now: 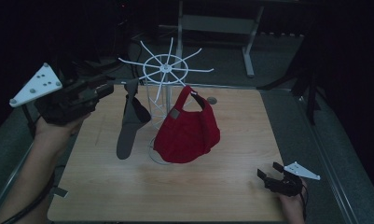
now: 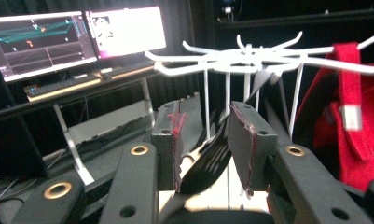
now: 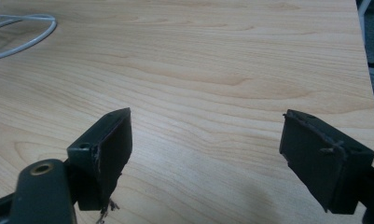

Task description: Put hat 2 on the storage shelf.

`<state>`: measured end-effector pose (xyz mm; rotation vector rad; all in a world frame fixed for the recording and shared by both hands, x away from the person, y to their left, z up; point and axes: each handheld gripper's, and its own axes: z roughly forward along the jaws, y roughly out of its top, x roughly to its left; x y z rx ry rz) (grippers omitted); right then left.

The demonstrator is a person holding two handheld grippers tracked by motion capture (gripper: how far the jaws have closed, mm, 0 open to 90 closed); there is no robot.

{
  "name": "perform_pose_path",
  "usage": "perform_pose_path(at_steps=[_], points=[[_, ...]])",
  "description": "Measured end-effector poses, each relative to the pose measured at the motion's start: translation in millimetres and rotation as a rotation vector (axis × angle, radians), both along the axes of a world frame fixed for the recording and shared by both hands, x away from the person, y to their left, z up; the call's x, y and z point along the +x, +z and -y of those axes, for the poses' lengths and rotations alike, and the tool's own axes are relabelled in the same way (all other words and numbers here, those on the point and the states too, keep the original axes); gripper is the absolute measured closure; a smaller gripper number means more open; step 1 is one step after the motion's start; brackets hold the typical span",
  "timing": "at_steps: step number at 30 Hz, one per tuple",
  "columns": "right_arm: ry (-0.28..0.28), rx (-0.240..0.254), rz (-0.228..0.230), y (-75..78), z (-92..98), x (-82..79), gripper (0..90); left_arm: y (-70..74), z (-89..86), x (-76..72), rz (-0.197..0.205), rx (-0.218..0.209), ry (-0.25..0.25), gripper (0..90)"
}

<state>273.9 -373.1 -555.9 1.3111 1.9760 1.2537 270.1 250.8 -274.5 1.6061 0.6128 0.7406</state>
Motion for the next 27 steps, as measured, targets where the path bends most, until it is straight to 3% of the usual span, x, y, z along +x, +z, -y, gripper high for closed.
perform_pose_path(at_steps=[11, 14, 20, 27], points=[[0.001, -0.001, 0.0, 0.0, -0.1, 0.2, 16.9, -30.9, -10.8, -7.0, -0.043, 0.009, -0.006, 65.3], [0.0, -0.001, 0.0, 0.0, -0.3, 0.2, 16.9, -39.4, -15.1, -10.1, -0.067, 0.008, -0.028, 65.2], [0.001, -0.005, 0.002, -0.1, -0.5, 0.3, 16.9, -50.2, -19.8, -15.1, -0.093, 0.027, -0.04, 65.3], [0.002, -0.004, 0.002, 0.0, -0.4, -0.2, 16.9, -63.8, -26.8, -18.3, -0.105, 0.021, -0.034, 65.6]])
